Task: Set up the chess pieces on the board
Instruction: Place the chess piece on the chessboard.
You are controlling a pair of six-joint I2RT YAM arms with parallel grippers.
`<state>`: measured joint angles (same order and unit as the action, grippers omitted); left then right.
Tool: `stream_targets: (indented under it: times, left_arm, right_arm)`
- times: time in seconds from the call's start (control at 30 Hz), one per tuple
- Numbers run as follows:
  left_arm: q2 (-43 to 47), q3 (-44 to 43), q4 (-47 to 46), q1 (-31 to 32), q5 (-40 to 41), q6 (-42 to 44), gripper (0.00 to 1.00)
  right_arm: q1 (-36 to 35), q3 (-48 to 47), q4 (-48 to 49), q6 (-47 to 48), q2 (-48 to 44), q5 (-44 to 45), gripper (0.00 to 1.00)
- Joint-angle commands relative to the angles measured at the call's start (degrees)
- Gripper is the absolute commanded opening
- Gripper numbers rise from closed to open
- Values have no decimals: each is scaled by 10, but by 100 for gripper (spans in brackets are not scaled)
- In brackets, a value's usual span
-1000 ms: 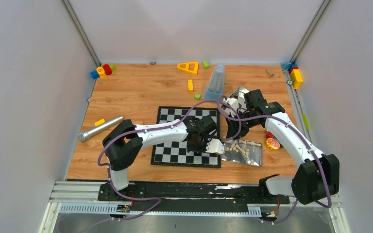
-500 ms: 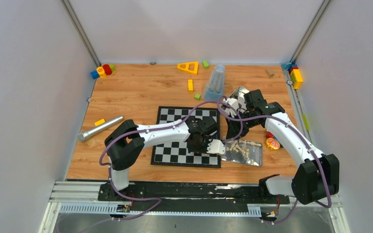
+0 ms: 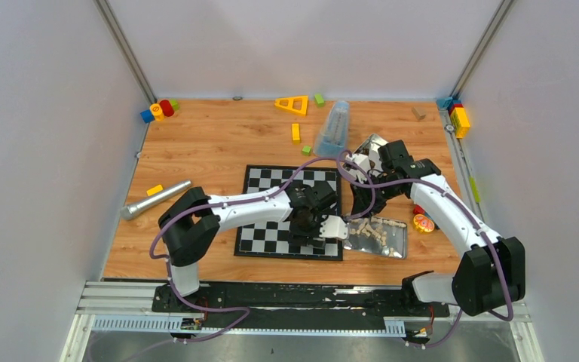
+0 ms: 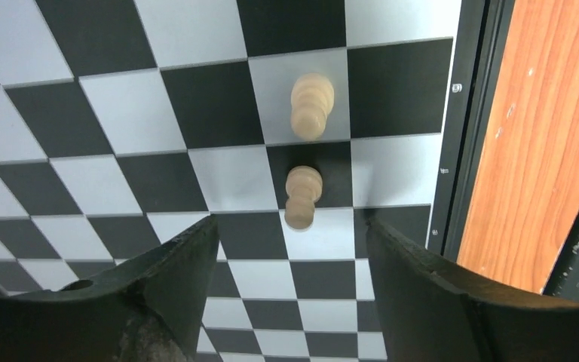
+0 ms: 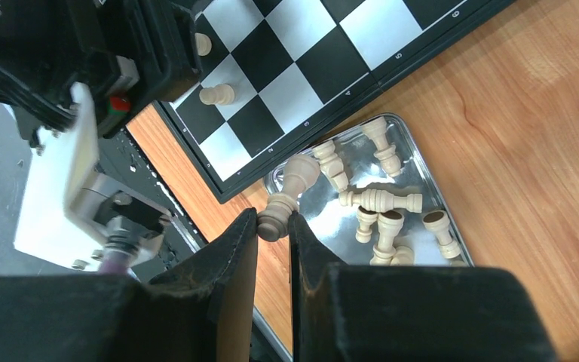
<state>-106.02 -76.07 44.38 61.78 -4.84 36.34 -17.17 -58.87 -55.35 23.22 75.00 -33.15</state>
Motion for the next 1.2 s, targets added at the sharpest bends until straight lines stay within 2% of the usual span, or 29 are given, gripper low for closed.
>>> stream_targets:
  times: [0.0, 0.1, 0.17, 0.33, 0.5, 0.7, 0.87, 1.17]
  left_arm:
    - [82, 25, -13, 2, 18, -1, 83]
    - [129, 63, -21, -19, 10, -7, 96]
    - [185, 83, -21, -44, -9, -14, 99]
    - [288, 125, -12, -126, -62, -31, 100]
    - [374, 155, -13, -240, -96, -62, 100]
    - [411, 164, -28, -379, -118, -112, 100]
    - [428, 170, -48, -469, -114, -151, 100]
    - [416, 160, -65, -529, -84, -188, 100]
  right_arm:
    - [-3, -14, 15, 4, 10, -28, 0]
    - [-19, -24, 14, 4, 17, -31, 0]
    - [-35, -33, 12, 6, 21, -29, 0]
    - [-112, -66, -6, 20, 36, -1, 1]
    - [-208, -118, -42, 41, 65, 35, 1]
    - [-298, -175, -79, 61, 132, 76, 2]
    - [-334, -206, -94, 69, 186, 95, 2]
    - [-374, -260, -130, 75, 266, 124, 2]
